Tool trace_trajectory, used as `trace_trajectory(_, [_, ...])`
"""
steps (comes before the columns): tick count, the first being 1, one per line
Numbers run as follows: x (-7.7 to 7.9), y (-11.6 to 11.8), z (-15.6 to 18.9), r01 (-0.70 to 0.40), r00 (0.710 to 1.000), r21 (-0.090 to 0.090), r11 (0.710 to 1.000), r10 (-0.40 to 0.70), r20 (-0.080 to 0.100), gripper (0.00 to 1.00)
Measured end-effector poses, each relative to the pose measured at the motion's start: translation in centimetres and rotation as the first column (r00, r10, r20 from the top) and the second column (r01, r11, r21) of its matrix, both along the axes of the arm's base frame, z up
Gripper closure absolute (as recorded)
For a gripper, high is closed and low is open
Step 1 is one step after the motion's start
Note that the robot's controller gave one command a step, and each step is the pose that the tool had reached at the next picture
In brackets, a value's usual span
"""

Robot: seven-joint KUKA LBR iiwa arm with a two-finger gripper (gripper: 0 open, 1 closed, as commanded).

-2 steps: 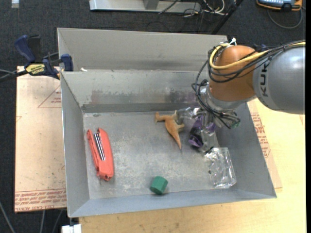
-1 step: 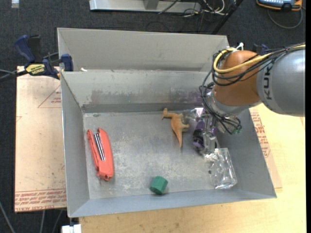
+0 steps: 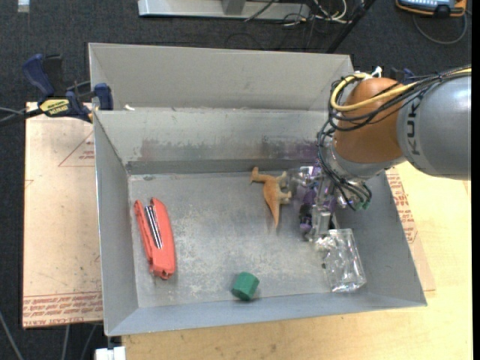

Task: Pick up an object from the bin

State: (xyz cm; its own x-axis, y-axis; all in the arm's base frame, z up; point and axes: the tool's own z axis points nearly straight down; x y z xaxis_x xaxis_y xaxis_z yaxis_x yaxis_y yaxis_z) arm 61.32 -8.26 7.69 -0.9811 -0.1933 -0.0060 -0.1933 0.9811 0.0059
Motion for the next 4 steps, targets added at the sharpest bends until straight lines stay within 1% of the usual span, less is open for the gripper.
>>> trace_trajectory(1, [-1.7, 0.0, -0.4, -0.130, 0.992, -0.004, 0.992, 0.130, 0.007, 0.00])
trace_trajectory(2, [-0.6, -2.1, -0.5, -0.117, 0.993, 0.012, 0.993, 0.117, -0.001, 0.00])
trace_trajectory(3, [-0.2, -1.3, -0.5, -0.257, 0.966, 0.004, 0.966, 0.257, 0.010, 0.00])
trace_trajectory(4, [2.2, -0.8, -0.1, -0.304, 0.953, 0.011, 0.953, 0.304, 0.005, 0.00])
